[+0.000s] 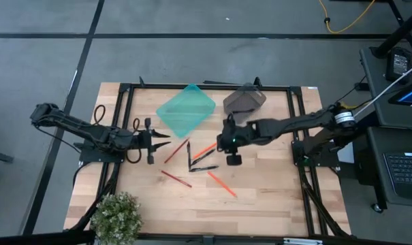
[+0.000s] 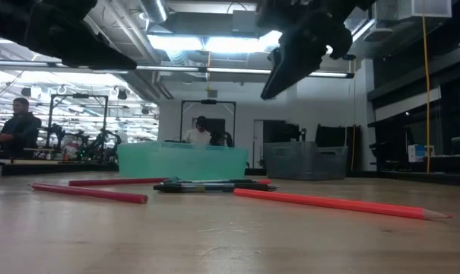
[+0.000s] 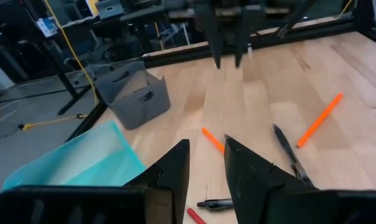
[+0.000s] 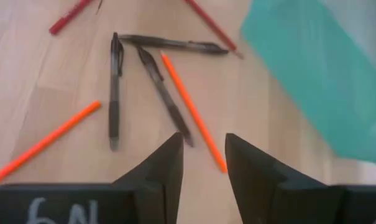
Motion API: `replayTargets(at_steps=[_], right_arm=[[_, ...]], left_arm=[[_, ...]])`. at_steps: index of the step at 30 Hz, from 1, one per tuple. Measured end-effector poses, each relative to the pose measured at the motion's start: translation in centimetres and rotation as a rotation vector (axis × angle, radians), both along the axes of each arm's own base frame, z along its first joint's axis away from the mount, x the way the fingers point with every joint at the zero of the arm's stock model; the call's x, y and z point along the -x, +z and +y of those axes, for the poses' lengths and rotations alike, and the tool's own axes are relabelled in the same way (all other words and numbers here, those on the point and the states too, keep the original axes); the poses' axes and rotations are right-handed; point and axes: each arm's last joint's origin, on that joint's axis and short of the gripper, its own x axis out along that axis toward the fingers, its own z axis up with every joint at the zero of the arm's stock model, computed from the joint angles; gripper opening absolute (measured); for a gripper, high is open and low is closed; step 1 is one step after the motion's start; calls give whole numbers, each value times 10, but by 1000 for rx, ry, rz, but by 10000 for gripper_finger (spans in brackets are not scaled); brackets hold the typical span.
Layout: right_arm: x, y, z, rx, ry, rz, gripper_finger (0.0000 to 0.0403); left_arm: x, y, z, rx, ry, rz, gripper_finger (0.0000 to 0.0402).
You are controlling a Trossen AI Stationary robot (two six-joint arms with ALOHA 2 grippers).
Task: Sort pens & pencils
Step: Put the black pen into the gray bin
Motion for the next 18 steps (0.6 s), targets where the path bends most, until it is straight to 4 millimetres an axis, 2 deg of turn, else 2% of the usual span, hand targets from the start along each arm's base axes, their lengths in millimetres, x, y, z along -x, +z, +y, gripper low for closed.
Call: replayTargets(at_steps=[7,18], right_arm=[[-18,-27,18,-66,-2,56,124],[-56,-42,50,-83,74,116,124]], left_arm=[[0,2,-1,27,1,-24,94],[0,0,-1,22,2,-2,94]])
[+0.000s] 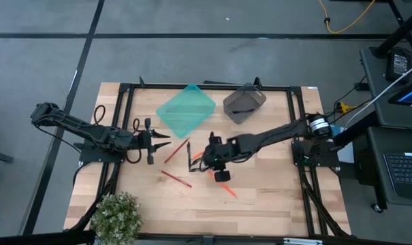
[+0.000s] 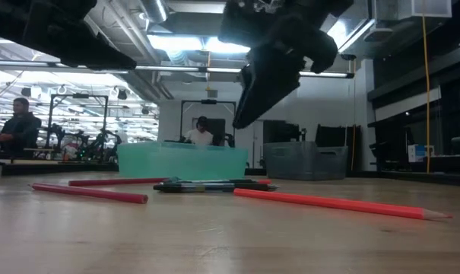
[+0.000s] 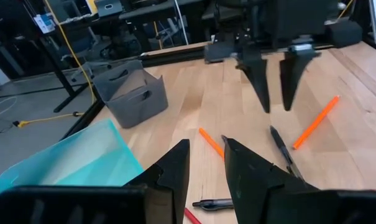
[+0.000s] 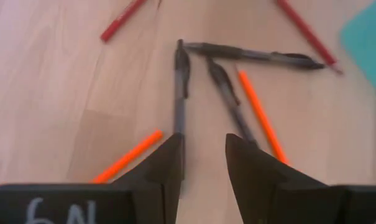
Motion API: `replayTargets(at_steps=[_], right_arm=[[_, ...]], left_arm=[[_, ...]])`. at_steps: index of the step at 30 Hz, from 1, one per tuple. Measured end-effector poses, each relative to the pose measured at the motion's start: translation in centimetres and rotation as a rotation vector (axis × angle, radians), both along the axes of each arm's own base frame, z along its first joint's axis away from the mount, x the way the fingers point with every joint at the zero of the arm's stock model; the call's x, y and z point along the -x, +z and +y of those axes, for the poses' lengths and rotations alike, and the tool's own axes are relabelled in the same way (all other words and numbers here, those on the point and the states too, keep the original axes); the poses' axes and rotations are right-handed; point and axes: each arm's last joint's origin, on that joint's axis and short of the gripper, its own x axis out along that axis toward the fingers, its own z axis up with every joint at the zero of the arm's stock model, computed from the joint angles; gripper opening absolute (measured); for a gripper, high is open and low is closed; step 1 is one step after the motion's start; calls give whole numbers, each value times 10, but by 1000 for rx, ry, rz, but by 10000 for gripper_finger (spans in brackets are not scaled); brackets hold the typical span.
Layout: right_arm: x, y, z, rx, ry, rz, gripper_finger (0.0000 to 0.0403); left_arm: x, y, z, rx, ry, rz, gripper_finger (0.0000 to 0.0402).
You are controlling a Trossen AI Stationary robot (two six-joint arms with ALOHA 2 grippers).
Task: Sort pens & pencils
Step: Put the black pen into the gray bin
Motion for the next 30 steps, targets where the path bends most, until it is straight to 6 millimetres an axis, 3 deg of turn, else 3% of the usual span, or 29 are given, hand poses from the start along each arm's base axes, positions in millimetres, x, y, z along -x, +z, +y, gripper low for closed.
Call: replayTargets(at_steps=[9,30], right_arm=[[-20,-17,16,-29,-2,38,124],[-31,-55,18,-21,30,70,124]], left_arm=[[0,-1,0,2,-18,13,94],[0,-2,0,2,-19,19,94]])
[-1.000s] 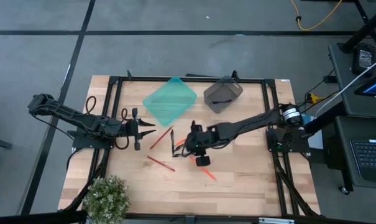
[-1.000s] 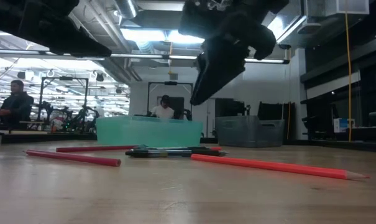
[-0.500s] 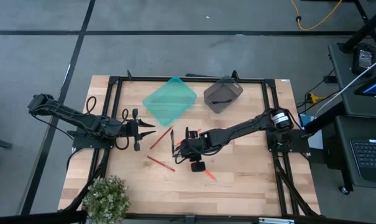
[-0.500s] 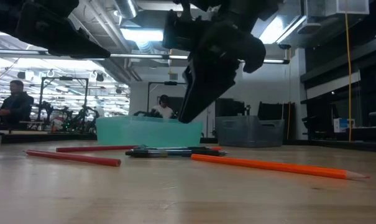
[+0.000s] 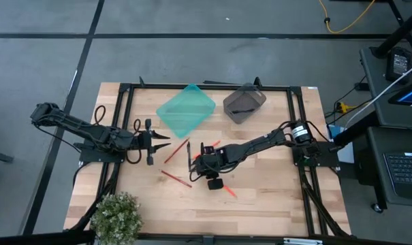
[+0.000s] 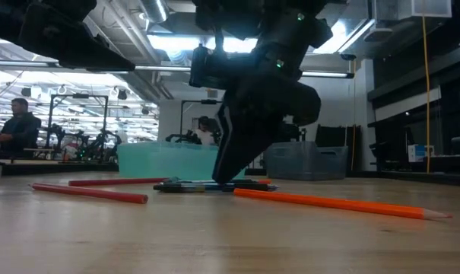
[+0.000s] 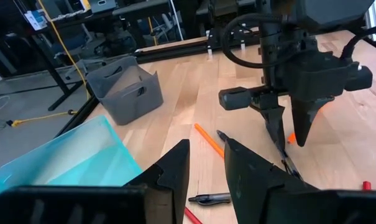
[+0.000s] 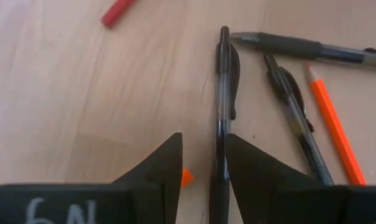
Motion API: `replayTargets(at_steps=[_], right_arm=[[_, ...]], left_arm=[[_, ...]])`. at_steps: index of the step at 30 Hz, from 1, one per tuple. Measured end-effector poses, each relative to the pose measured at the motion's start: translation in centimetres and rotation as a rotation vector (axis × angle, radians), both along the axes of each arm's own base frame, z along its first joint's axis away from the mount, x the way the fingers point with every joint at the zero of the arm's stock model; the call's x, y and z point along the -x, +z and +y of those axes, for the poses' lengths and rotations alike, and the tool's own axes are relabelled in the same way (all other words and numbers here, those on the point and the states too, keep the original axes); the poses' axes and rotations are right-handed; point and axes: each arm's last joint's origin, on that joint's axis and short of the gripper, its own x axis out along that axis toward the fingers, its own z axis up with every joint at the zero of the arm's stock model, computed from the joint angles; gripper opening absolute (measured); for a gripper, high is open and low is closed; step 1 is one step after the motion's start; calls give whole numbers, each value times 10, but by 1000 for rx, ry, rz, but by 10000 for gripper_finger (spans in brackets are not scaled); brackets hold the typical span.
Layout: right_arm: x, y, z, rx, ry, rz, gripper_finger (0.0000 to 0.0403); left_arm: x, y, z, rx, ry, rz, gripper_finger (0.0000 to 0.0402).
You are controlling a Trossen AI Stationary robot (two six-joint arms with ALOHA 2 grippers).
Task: Sort pens & pencils
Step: Put the black pen into the gray bin
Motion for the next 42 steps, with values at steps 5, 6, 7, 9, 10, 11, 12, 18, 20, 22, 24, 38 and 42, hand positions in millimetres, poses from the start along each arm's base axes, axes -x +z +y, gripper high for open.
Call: replayTargets(at_steps=[5,6,7,9,10,11,12,18,20,22,24,38,42], right_arm=[[-2,1,-3,7,11,-15,124],[-2,1,-5,8,11,-16,124],[-3,1,-6,9,9,-20,124],[-4,1,-10,10,3,-26,124],[-5,0,-12,11,-1,-25,124],[-6,-1,-14,12,-2,-29,124],[-6,-2,-16,15,3,-27,124],[-10,-17,-19,-39,23,1,124],[-11,-21,-19,-55,13,11,124],[-11,-23,-18,-61,7,20,124],[-9,-24,-19,-62,1,36,123],[-5,-26,-20,-73,-19,91,32],[-6,-27,-24,-95,-36,96,31]], left_arm=[[0,0,0,0,0,0,94],[0,0,0,0,0,0,94],[0,0,0,0,0,0,94],[0,0,0,0,0,0,94],[0,0,0,0,0,0,94],[0,0,0,0,0,0,94],[0,0,0,0,0,0,94],[0,0,0,-1,0,5,94],[0,-1,0,-2,0,7,94],[0,-1,0,-3,0,8,94],[0,-1,0,-3,1,9,94],[0,-1,0,-4,1,12,94],[1,-2,0,-7,1,21,94]])
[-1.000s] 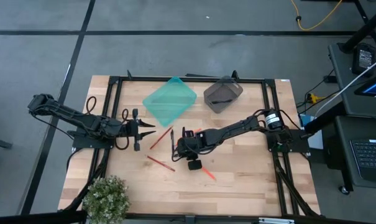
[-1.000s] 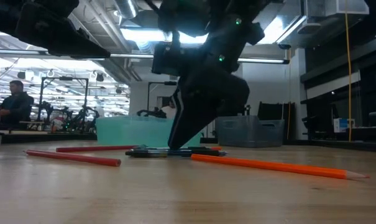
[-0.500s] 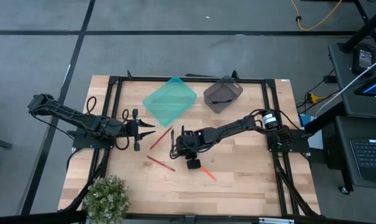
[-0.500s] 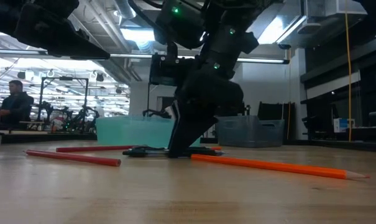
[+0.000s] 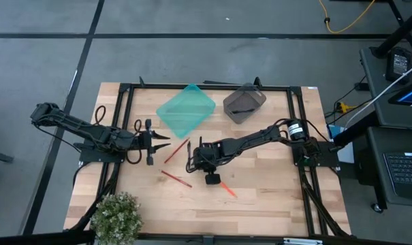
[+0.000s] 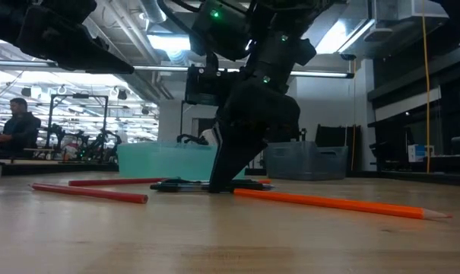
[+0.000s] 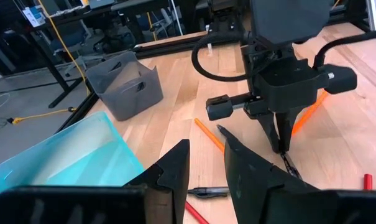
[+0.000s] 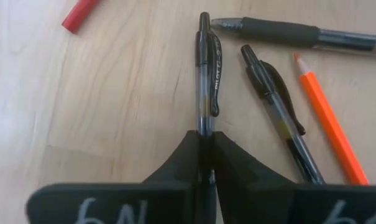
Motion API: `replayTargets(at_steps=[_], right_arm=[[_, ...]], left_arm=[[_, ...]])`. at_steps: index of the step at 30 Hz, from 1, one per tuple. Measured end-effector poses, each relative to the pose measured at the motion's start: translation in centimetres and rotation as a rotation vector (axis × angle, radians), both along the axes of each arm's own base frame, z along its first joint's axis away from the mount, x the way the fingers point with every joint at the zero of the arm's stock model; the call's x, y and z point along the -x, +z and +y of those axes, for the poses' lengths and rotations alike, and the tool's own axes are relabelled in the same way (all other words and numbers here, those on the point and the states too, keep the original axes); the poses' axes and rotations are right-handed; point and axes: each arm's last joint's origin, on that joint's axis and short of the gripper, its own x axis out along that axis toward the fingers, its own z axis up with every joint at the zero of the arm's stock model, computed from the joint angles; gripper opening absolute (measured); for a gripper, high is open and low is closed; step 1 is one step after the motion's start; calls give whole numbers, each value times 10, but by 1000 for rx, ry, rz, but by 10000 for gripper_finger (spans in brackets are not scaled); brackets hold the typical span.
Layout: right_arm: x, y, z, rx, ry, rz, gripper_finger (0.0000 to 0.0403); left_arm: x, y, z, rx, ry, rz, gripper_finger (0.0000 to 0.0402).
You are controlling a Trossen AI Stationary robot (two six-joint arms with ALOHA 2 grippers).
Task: Sort pens & pencils
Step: Put the black pen into the gray bin
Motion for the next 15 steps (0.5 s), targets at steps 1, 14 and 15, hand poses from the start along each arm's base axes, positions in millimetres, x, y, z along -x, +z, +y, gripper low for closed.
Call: replayTargets(at_steps=[1,14,15], right_arm=[[0,0,-1,-15,-4,3,31],[-10,15,-12,-78,21,20,31],[-11,18,-12,-74,27,33,31]], left_arm=[[0,0,0,-1,0,3,94],[0,-1,0,-2,0,7,94],[0,-1,0,-3,0,9,94]])
